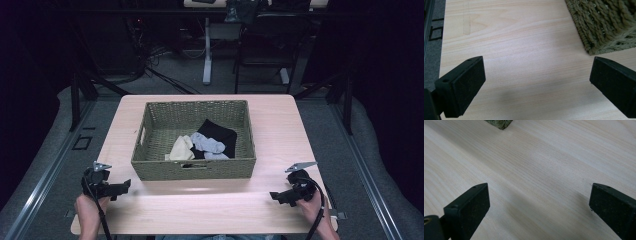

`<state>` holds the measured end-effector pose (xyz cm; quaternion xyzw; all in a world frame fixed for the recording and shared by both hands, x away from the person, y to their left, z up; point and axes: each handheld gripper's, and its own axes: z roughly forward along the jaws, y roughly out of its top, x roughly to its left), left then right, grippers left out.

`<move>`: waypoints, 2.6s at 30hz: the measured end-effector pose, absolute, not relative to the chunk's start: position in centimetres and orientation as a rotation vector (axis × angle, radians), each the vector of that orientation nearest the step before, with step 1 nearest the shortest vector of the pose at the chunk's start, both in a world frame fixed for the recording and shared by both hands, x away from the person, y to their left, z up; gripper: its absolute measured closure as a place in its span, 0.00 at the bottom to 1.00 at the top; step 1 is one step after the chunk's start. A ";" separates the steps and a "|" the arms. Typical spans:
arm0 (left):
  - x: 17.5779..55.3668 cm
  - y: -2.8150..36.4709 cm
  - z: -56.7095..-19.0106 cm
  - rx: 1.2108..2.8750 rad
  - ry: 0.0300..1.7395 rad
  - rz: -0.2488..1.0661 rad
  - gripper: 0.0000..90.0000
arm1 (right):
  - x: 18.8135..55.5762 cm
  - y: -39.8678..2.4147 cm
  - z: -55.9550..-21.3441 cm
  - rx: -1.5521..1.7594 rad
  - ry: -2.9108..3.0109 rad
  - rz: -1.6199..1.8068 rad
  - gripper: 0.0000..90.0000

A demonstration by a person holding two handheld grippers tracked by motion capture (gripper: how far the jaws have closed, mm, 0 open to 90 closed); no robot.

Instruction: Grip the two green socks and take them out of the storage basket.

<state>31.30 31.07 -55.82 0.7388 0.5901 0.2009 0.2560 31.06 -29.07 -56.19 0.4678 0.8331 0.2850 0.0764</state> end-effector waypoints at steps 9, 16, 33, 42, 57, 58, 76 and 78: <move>31.5 31.2 -56.0 2.018 1.604 0.541 0.00 | 31.1 -29.0 -56.2 1.397 2.505 0.839 0.03; 31.4 31.2 -55.6 2.009 1.594 0.546 0.01 | 31.1 -28.9 -56.2 1.396 2.513 0.828 0.03; 31.4 30.7 -50.5 1.969 1.506 0.567 0.01 | 30.9 -29.3 -56.4 1.418 2.500 0.822 0.03; 32.6 29.4 -45.9 1.987 1.408 0.532 0.01 | 30.8 -29.3 -56.4 1.411 2.504 0.811 0.03; 38.8 22.7 -42.0 2.138 1.221 0.438 0.01 | 30.8 -29.3 -56.4 1.414 2.507 0.813 0.03; 39.3 22.2 -42.0 2.153 1.213 0.428 0.01 | 30.8 -29.3 -56.4 1.413 2.504 0.806 0.03; 46.1 16.1 -46.1 2.322 1.213 0.283 0.05 | 30.8 -29.3 -56.5 1.408 2.514 0.815 0.03; 46.6 15.7 -46.8 2.333 1.218 0.259 0.07 | 30.8 -29.3 -56.5 1.408 2.515 0.815 0.03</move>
